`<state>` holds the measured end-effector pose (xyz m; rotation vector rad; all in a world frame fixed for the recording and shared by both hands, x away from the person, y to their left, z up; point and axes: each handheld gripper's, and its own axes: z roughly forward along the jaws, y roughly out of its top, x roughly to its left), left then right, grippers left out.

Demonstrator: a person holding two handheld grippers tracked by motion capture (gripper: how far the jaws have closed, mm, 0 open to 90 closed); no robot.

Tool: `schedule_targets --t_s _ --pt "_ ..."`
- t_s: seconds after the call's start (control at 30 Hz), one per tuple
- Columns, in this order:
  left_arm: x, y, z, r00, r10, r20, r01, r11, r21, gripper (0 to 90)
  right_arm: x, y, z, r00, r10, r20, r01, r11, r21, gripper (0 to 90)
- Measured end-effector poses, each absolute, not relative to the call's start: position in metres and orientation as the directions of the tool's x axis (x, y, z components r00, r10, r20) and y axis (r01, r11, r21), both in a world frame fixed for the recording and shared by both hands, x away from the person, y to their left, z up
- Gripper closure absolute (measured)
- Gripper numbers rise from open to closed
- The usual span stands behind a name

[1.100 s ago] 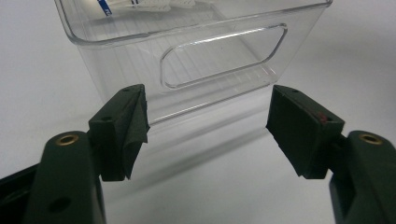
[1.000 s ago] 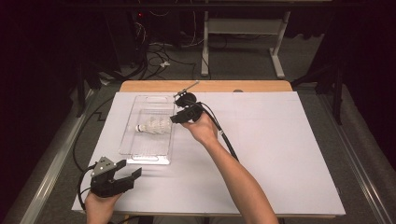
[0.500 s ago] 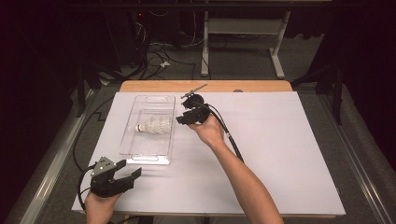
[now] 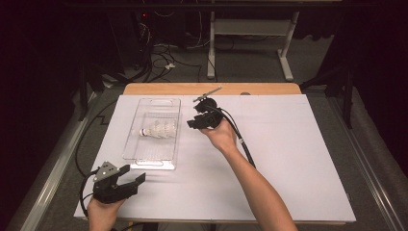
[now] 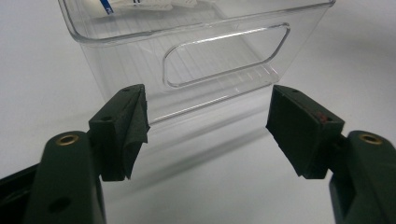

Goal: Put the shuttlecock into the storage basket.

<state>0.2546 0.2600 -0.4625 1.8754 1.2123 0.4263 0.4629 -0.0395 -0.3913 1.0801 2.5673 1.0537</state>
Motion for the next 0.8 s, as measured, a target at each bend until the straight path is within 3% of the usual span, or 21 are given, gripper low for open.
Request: schedule_targets --t_s 0.8 --pt "0.254 0.263 -0.463 0.465 0.87 -0.164 0.585 -0.163 0.794 30.1 0.457 -0.077 -0.4 -0.696 0.708 0.122 0.583 0.457 0.672 61.6"
